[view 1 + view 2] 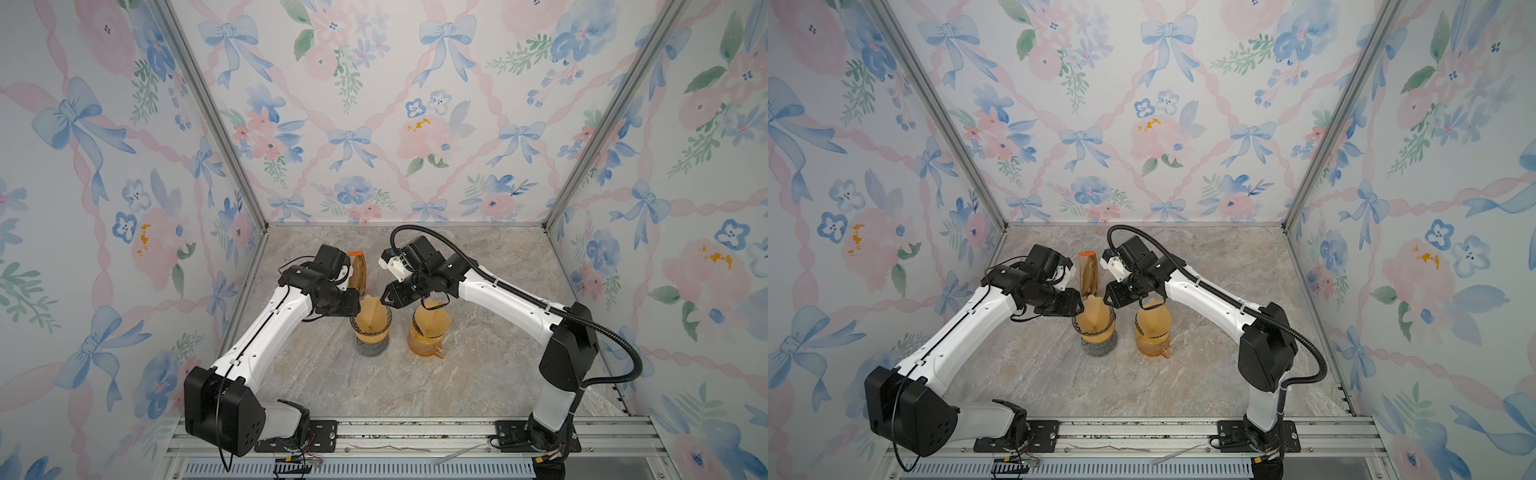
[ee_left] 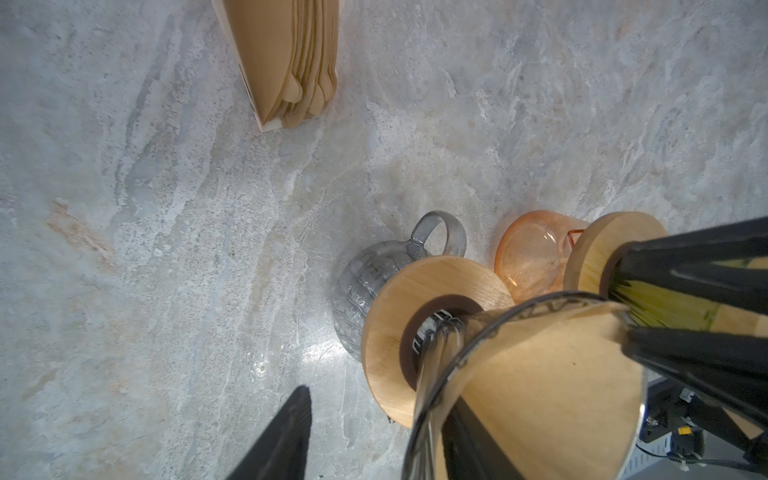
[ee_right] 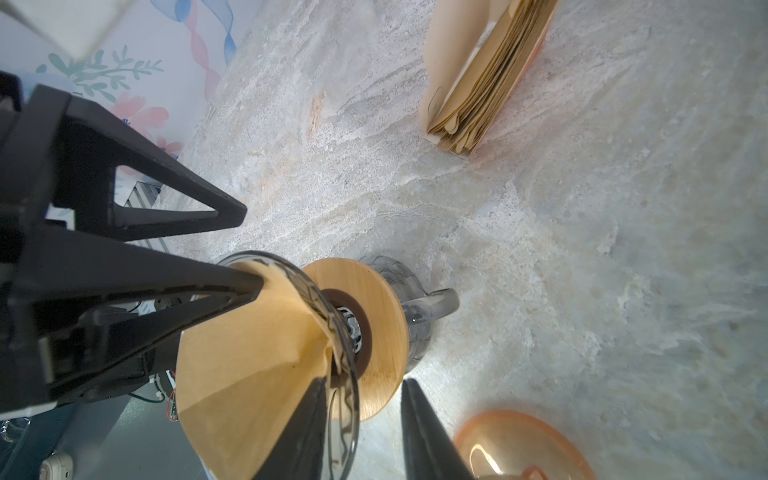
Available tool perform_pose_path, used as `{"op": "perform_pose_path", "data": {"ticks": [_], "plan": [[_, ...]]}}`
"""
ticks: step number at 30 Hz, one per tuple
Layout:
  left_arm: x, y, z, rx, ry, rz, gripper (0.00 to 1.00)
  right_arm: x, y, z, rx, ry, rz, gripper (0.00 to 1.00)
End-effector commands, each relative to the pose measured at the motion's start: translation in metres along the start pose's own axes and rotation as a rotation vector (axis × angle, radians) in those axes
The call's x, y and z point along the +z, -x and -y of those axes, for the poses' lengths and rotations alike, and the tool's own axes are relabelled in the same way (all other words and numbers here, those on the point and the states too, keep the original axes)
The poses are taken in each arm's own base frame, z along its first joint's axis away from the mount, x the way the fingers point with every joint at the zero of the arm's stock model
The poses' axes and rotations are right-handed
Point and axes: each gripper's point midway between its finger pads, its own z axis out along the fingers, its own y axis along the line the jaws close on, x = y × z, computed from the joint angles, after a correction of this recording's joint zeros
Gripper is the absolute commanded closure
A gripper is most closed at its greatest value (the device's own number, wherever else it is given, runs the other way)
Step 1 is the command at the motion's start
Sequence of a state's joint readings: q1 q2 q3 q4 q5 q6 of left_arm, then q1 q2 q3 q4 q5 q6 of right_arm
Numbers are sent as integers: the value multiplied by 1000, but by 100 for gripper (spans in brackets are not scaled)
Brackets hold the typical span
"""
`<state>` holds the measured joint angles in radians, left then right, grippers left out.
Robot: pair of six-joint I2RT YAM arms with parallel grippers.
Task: Place the coffee filter in the dripper
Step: 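Open both grippers and lift them off the dripper rim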
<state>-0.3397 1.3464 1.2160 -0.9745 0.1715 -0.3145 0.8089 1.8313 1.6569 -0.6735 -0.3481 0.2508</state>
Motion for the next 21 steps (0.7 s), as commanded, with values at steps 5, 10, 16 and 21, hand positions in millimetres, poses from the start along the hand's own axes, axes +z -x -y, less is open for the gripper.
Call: {"op": "perform_pose_path", "data": {"ticks": [5,10,16,21], "plan": [[2,1,-4,6,14,-18,48,1,2,-4,-9,-1,-7,69],[-2,3,0,10,-3,-6,48,-1,2,-5,-10,0,-5,69],[-16,7,8,16,-44,34,44,-13,10,-12,-19,14,34,66],[-32,11,13,17,-63,89,42,-27,16,-18,-31,18,73,65]]}}
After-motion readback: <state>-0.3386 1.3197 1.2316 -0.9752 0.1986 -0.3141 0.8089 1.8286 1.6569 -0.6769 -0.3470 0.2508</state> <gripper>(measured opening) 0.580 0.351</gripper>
